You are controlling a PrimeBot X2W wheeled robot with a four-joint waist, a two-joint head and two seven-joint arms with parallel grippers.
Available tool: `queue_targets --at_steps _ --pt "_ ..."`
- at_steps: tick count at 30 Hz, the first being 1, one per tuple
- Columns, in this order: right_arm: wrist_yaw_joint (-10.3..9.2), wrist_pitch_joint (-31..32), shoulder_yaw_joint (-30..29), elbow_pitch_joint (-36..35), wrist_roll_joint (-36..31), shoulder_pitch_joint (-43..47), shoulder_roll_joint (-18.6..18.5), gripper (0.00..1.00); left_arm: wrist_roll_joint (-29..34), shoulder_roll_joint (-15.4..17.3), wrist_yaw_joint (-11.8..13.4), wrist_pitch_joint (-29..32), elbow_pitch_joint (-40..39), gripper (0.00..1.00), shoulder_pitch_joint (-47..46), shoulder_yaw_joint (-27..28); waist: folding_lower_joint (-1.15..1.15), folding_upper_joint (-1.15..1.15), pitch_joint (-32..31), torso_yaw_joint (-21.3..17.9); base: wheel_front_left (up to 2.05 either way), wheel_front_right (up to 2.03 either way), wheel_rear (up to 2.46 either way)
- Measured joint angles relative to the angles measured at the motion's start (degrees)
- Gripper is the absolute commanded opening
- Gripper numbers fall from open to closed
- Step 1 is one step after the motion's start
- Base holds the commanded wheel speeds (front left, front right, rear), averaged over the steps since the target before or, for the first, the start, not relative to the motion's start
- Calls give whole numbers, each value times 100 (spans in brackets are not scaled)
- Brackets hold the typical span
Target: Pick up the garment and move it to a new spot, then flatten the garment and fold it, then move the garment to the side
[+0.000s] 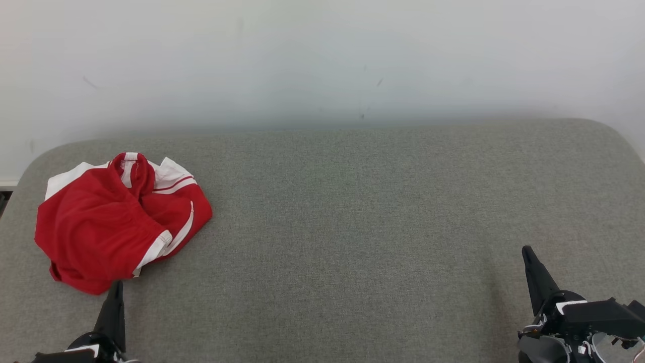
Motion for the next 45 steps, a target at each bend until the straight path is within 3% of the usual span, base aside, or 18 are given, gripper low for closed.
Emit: queue_targets --at_steps 45 --pt "0 0 0 0 0 0 0 0 0 0 0 0 0 0 0 0 0 0 0 0 0 0 0"
